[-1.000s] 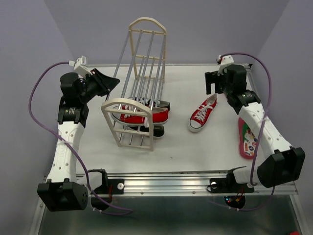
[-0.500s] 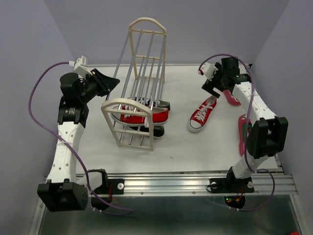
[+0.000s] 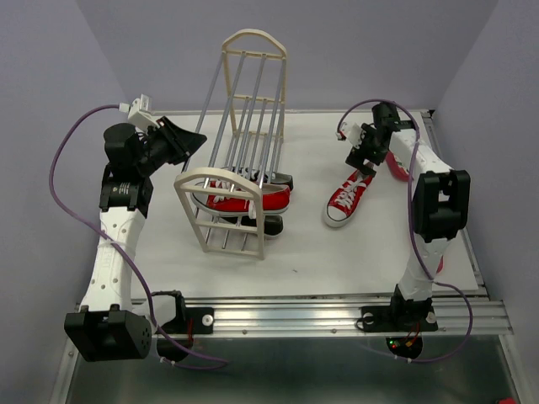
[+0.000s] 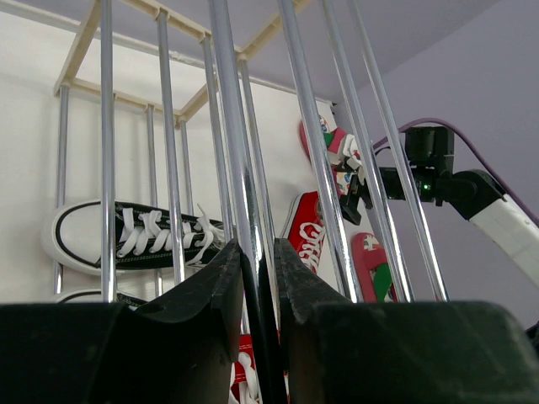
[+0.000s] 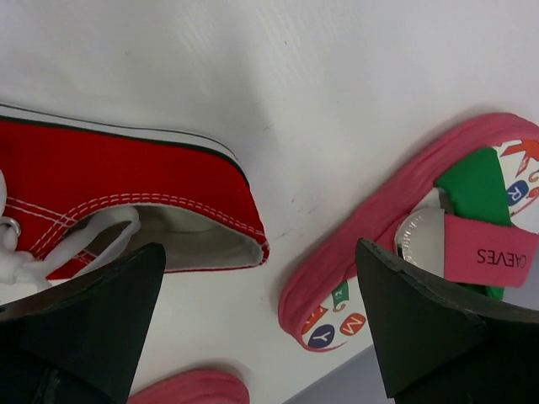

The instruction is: Place and organize the shoes onto the shoe shelf

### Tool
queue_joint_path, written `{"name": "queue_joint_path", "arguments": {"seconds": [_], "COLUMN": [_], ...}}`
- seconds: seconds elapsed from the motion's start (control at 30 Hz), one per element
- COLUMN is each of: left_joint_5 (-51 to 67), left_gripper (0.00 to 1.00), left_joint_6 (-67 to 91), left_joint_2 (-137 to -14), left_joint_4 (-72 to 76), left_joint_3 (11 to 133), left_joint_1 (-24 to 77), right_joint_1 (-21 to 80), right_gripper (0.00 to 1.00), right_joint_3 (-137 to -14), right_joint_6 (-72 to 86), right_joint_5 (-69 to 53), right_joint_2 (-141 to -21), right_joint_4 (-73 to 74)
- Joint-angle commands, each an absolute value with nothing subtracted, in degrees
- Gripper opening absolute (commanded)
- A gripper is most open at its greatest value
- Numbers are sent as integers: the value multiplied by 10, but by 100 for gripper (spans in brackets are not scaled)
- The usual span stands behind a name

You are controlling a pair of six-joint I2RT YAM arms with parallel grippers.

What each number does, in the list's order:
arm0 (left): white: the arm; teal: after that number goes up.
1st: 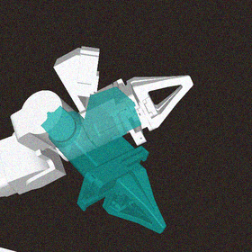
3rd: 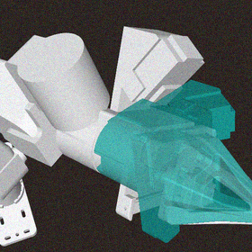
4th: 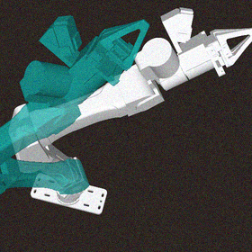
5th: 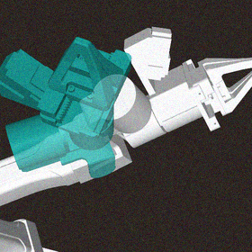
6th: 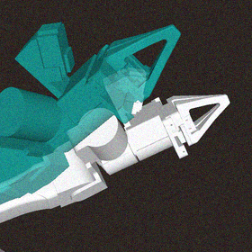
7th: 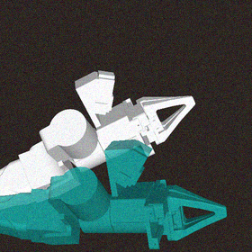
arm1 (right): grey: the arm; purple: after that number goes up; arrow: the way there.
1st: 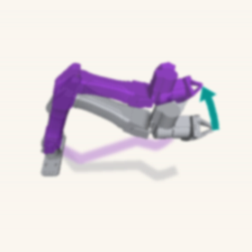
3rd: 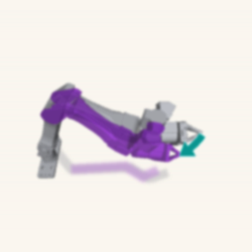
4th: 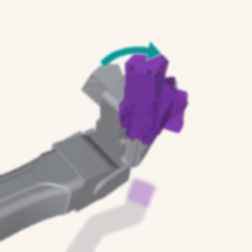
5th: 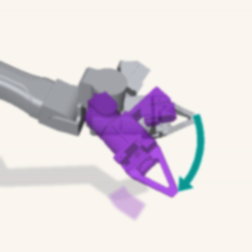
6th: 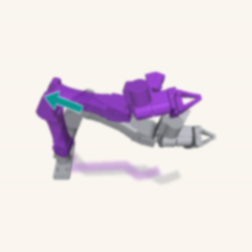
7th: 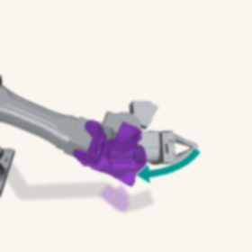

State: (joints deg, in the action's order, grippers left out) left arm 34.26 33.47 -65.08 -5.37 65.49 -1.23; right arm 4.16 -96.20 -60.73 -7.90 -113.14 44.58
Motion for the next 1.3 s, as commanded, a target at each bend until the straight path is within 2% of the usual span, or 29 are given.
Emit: {"name": "queue_joint_path", "arguments": {"seconds": [0.0,0.2,0.3,0.4,0.53,0.67,0.7,0.73,0.8,0.83,0.9,1.0,1.1,1.2,1.27], "left_joint_5": [316,313,313,312,310,311,311,311,312,313,316,314,312,312,313], "left_gripper": [0,0,0,0,0,0,0,0,0,0,0,0,0,0,0], "left_joint_6": [214,216,216,215,216,215,215,215,216,215,216,218,221,225,226], "left_joint_2": [-699,-701,-702,-702,-700,-698,-696,-696,-696,-696,-696,-695,-691,-686,-686], "left_joint_4": [-128,-128,-128,-128,-129,-130,-130,-130,-130,-130,-130,-130,-129,-127,-126], "left_joint_3": [611,610,610,610,609,609,608,609,609,609,608,608,606,605,605], "left_joint_1": [-12,-12,-12,-12,-12,-13,-13,-13,-12,-12,-12,-12,-13,-12,-12], "right_joint_1": [38,38,38,38,33,27,27,27,15,15,15,15,15,15,15], "right_gripper": [100,91,90,81,58,55,51,40,24,12,1,1,1,1,1], "right_joint_3": [-998,-984,-974,-973,-973,-955,-948,-945,-940,-940,-940,-904,-821,-787,-772], "right_joint_6": [-587,-567,-556,-540,-516,-495,-490,-483,-471,-454,-431,-344,-225,-74,-38], "right_joint_5": [-89,-92,-101,-102,-108,-104,-105,-111,-124,-140,-153,-142,-117,-78,-62], "right_joint_2": [-1150,-1164,-1173,-1186,-1201,-1190,-1187,-1182,-1172,-1170,-1157,-1120,-1020,-978,-965], "right_joint_4": [438,422,406,404,405,404,405,405,403,402,399,352,226,214,224]}}
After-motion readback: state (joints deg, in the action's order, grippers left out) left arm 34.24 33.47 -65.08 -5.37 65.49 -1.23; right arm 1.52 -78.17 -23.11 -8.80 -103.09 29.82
